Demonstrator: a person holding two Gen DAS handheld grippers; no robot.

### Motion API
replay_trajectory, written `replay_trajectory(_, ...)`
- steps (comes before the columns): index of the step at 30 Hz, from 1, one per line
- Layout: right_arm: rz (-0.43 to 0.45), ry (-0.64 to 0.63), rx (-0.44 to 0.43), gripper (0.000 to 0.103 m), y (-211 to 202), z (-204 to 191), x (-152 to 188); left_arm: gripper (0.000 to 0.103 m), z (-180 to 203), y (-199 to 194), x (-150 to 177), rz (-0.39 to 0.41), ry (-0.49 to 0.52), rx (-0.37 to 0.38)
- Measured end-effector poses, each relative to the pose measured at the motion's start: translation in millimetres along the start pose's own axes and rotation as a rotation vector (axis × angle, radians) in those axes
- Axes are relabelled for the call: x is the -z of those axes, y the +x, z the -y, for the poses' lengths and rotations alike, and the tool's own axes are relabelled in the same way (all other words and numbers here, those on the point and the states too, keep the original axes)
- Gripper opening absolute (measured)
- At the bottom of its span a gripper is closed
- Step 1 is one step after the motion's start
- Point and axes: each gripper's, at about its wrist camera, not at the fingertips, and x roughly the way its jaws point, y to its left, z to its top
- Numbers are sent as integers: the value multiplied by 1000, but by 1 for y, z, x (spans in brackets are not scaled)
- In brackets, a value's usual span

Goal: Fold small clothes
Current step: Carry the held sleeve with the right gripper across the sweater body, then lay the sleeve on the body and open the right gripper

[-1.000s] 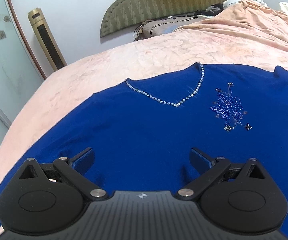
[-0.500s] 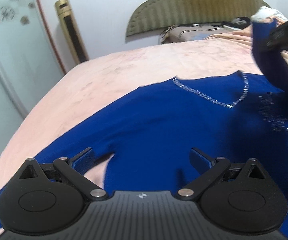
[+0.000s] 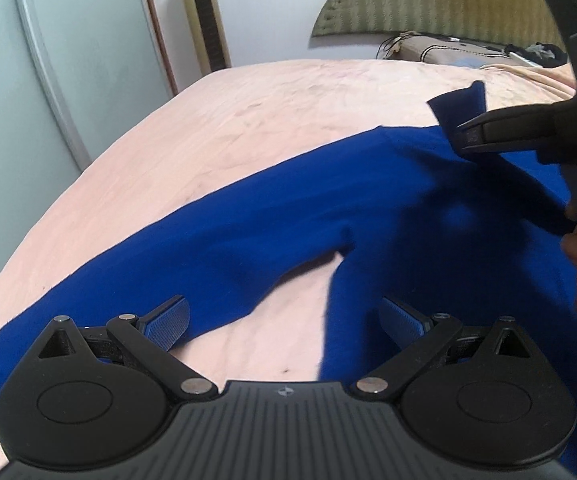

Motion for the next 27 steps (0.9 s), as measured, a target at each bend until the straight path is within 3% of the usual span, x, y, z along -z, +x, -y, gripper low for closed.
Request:
replay_trajectory(4,-36,-30,-49,11,7,-19,6,102,-5,0,3,-7,-2,-9)
replay_trajectory(6,-89,-26,-137,19,14,-21,9,102,-8,-1,4,-7,-7,-10)
replay_trajectory(7,-121,-7,-183,30,15,-19,12,102,-9,-2,5,-6,-9,-11)
replay_trajectory(8,-134,31,-222,39,13,-15,14,102,-10,-3,5,-5,-11,-13)
replay_trajectory(9,-132,78,-261,41,9,-10,15,102,-11,-3,6,-4,-13,-17)
replay_trajectory(13,-117,285,-369,41,-10,15,17,102,-13,1,4,-20,-30,-35)
replay_trajectory(15,-167,317,-362,41,-5,20,20,102,-14,1,3,-30,-37,-31)
replay_trajectory(17,-236,264,-324,39,2,15,24,102,-14,0,3,-36,-45,-28)
replay_trajectory(21,-166,225,-316,43,-33,4,21,102,-13,-3,2,-41,-51,-49)
replay_trajectory(23,-132,175,-299,61,-52,2,21,102,-13,-4,1,-41,-53,-52)
replay_trajectory(27,-84,24,-114,73,-95,-9,33,102,-10,-5,2,-50,-54,-53)
